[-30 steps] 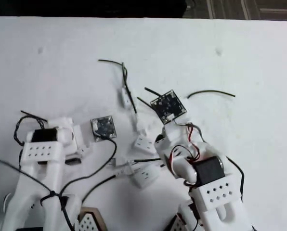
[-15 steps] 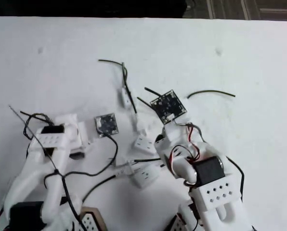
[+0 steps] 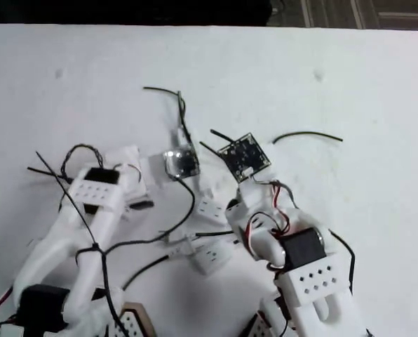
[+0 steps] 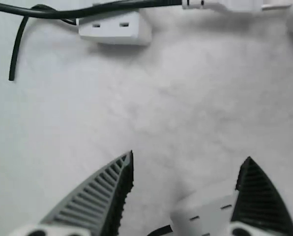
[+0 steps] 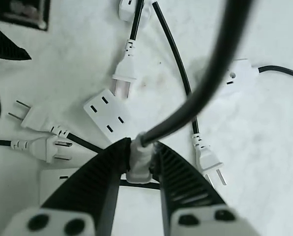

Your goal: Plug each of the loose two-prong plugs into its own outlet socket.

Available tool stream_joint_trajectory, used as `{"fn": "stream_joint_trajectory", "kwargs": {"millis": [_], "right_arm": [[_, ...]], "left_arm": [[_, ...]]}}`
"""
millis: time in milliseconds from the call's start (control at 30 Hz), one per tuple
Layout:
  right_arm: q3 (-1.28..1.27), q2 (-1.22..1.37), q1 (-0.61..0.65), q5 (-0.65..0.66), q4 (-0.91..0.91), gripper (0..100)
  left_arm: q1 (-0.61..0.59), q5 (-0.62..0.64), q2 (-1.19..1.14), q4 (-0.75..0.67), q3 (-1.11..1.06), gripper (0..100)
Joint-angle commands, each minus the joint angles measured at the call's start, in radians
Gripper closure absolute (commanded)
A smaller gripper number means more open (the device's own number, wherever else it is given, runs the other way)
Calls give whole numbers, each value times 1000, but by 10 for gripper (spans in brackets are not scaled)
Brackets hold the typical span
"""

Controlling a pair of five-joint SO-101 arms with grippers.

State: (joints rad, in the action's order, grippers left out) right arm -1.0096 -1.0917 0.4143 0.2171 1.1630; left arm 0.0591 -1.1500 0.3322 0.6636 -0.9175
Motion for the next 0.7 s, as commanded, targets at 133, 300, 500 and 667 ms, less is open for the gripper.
{"fn": "stream_joint_trajectory", "kwargs": {"millis": [133,300,500,667], "right_arm": [[8,-13,4,3,-15,981],[8,-13,4,3,-15,981],[8,-13,4,3,-15,981],[6,-13,1,3,-15,981]], "left_arm": [[-124,-167,8,242,138,669],[-209,-226,8,338,212,668],[-262,-305,1,324,163,667],[-216,-281,-1,87,0,668]]}}
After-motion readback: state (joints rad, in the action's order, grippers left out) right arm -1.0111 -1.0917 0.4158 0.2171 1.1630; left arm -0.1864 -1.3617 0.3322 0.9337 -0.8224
